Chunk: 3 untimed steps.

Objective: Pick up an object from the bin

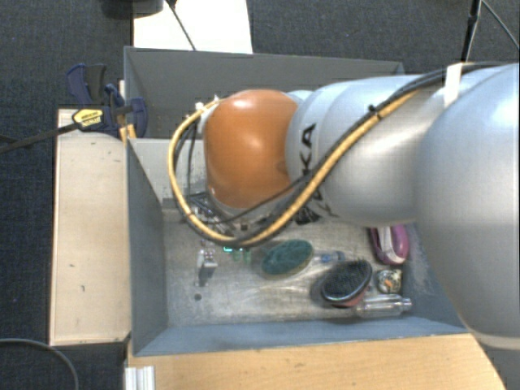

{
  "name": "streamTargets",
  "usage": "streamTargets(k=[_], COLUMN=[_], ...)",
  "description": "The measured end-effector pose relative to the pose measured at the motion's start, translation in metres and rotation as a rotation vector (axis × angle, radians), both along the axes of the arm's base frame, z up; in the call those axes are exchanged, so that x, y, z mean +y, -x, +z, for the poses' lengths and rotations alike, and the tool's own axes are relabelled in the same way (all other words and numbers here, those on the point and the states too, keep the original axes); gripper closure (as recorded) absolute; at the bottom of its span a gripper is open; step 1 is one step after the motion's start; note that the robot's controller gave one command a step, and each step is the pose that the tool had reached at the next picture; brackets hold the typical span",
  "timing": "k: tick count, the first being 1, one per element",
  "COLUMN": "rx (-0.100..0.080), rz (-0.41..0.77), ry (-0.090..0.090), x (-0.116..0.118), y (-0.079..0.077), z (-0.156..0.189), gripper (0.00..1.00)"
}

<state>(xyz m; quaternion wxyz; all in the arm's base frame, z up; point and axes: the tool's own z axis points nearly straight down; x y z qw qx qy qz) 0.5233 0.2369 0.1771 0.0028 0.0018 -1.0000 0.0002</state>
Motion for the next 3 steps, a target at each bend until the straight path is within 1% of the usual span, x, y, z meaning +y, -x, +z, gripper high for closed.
streamTargets(k=[1, 2, 3], rx=[0.0, -0.006, -0.013], rz=[-0.028, 0.088, 0.017], ry=[0.005, 0.002, -0.007], x=[-0.125, -0.214, -0.248], y=[0.027, 0.032, 0.031], z=[-0.081, -0.087, -0.104], gripper=[0.0, 0.0, 0.0])
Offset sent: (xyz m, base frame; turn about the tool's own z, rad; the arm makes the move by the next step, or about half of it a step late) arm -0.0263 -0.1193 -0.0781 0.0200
